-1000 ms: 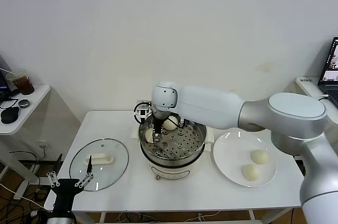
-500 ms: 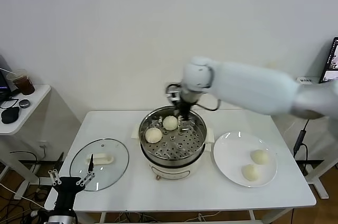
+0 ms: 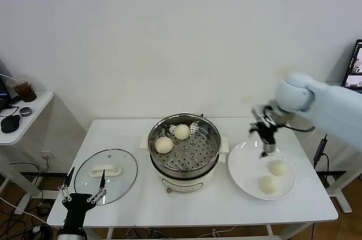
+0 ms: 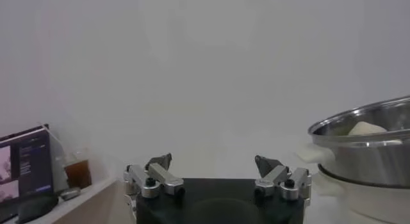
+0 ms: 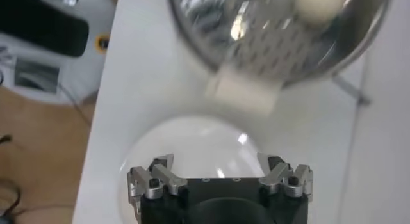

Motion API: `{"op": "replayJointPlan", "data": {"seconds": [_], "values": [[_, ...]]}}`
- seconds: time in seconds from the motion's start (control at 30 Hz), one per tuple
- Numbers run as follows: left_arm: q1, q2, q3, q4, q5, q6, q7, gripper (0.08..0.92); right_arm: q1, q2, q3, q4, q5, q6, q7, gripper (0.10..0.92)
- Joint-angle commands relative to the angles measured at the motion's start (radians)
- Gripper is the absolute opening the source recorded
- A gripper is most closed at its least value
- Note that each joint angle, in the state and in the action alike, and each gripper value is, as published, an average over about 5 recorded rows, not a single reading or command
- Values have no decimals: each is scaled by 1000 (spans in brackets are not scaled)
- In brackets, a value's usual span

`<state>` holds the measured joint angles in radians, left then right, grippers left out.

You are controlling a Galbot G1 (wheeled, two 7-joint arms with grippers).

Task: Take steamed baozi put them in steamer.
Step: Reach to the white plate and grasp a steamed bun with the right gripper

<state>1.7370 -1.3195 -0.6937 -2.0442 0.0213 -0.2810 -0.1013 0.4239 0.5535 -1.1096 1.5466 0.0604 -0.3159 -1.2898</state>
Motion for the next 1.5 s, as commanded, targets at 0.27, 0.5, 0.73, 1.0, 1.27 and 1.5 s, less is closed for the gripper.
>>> {"op": "replayJointPlan", "data": {"seconds": [0.27,0.5,0.73,1.0,1.27,1.5], "values": [[22,-11,-12,-9,14,3,1,823,-553,-134,354,-29,-241,112,33,823],[31,-15,-16,-12,19,2,1,823,-639,-84,425,-68,-265,98,74,823],[31,-18,-17,-10,20,1,0,823,-661,-24,451,-133,-288,98,119,823],[28,-16,-21,-11,20,2,0,823,-660,36,456,-166,-300,88,148,823],[29,-18,-26,-12,19,1,0,823,-659,59,451,-179,-298,67,143,740],[31,-18,-29,-16,18,1,0,823,-648,57,448,-176,-302,64,123,575]]}}
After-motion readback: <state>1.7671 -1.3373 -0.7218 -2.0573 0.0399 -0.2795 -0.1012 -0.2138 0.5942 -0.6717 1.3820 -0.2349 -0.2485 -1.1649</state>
